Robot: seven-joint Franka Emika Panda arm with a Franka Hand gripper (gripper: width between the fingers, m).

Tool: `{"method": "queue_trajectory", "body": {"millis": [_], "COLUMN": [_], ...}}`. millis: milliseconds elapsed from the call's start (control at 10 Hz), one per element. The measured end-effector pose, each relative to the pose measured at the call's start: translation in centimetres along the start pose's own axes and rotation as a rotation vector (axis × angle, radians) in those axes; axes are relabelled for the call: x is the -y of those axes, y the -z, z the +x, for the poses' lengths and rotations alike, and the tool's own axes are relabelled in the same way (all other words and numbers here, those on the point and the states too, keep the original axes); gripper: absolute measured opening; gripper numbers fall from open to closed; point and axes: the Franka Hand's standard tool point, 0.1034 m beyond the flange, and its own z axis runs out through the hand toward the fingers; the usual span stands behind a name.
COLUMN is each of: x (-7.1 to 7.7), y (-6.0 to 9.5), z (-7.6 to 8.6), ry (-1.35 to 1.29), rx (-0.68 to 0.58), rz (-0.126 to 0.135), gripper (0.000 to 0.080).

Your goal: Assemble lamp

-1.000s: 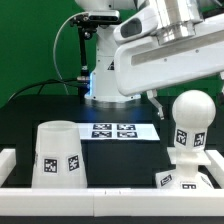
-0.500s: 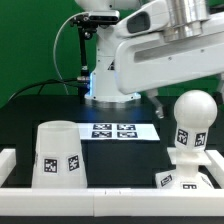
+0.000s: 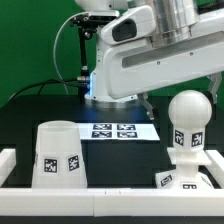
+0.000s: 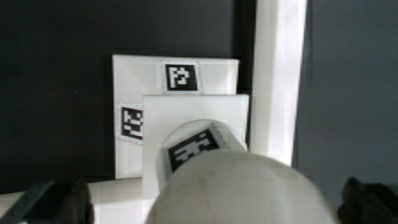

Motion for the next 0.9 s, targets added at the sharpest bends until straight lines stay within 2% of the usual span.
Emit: {"method": "queue_trajectory", "body": {"millis": [100,200,300,400,900], "x": [0.0,0.4,1.3,1.9,2.0], "y": [0.0,0.0,-0.1,-0.2,-0.7], "z": [0.0,0.3,0.9,1.3,1.1], "ry": [0.010,0.066,0.091,0.103,0.103], "rx": [0.000,-0.012,-0.045,-0.081,-0.093], "rz": [-0.009,-0.064,-0.091,-0.099,-0.102], "gripper": [0.0698,0.0698,0.0698,0.0698,0.0698]}}
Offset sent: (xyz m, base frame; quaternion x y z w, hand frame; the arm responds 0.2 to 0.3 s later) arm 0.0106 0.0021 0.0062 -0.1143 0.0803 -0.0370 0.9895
